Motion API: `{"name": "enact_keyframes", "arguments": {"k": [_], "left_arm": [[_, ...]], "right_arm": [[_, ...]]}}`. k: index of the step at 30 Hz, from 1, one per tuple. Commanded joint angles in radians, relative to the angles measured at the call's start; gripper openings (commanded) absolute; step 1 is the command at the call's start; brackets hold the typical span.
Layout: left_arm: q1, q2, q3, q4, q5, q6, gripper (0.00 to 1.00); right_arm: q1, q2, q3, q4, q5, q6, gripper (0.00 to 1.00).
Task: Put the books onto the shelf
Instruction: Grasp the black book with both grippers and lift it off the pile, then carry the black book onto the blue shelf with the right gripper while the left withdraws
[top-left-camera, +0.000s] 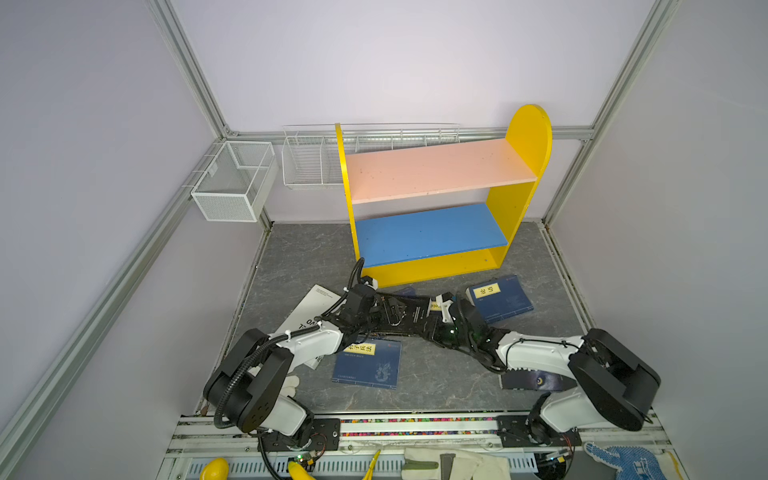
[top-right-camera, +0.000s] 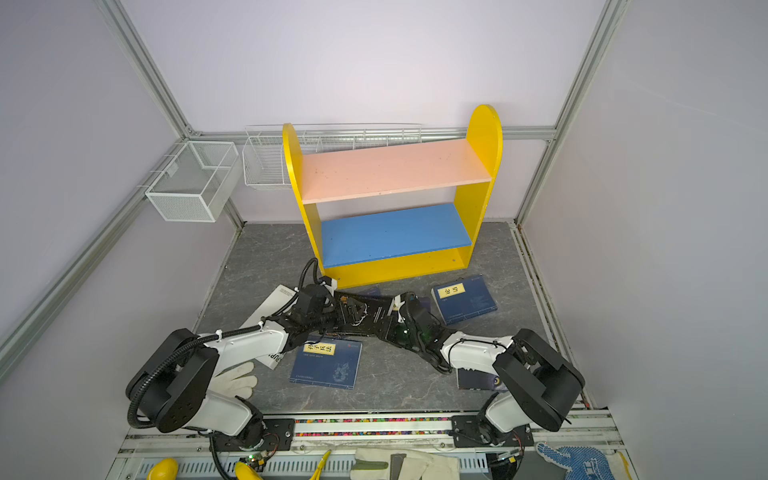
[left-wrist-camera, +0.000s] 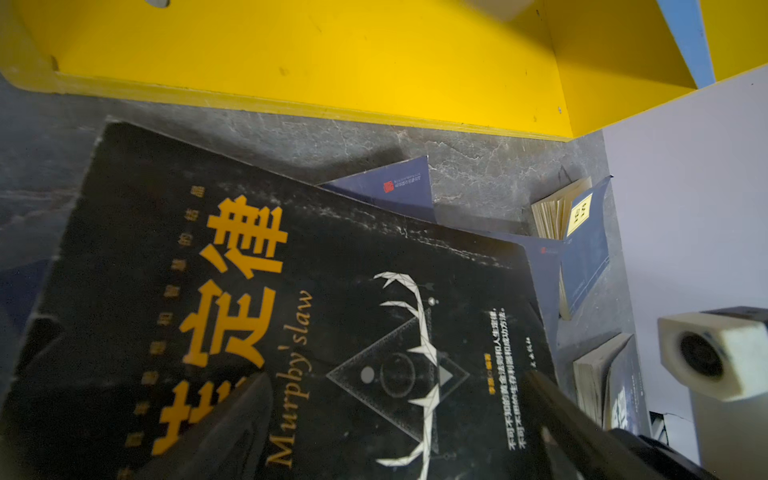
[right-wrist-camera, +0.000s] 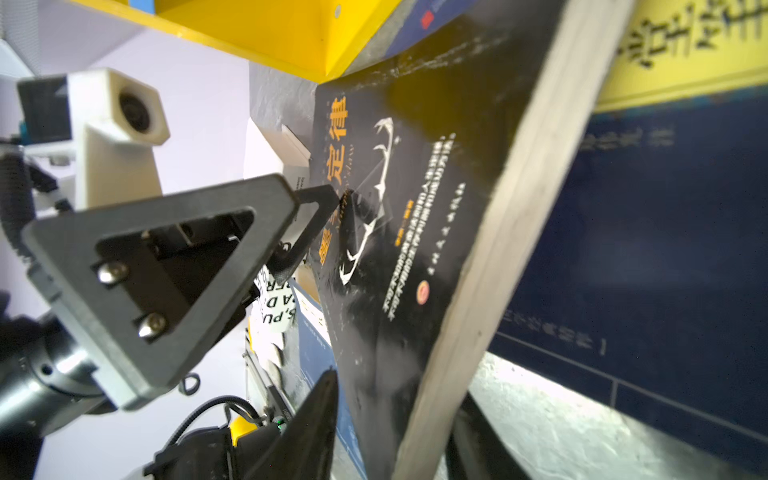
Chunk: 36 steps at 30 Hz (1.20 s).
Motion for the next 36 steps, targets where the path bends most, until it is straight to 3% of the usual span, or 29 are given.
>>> {"name": "enact_keyframes", "arguments": {"k": [1,7,12,17,23,29,33,36], "left_arm": [[0.000,0.020,-0.008,0.004,0.036,-0.023,0.93],[0.000,0.039,-0.025,0.055,0.059,-0.047,0.93],[0.000,0.061,-0.043,0.097,0.074,-0.066,0.93],[0.013,0.019,-0.035,0.085,0.079,-0.062,0.93],[0.078,-0.167,0.007,-0.063,0.074,-0.017,0.94],[0.125,-0.426,0.032,-0.223,0.036,0.016,0.99],[0.140,-0.505,0.078,-0.340,0.090,0.003,1.00],[0.139,-0.495,0.084,-0.310,0.185,-0.079,0.98]], "right_arm": [[0.004,0.015,0.015,0.096,-0.001,0.032,0.36],[0.004,0.102,0.028,0.186,-0.026,0.081,0.37],[-0.002,0.162,0.049,0.232,-0.061,0.100,0.13],[-0.008,0.132,0.048,0.177,-0.031,0.099,0.09],[-0.041,-0.020,0.052,0.028,0.004,0.069,0.06],[-0.102,-0.236,0.147,-0.345,0.034,-0.054,0.06],[-0.174,-0.379,0.191,-0.489,-0.013,-0.112,0.06],[-0.230,-0.472,0.233,-0.574,-0.050,-0.161,0.07]]}}
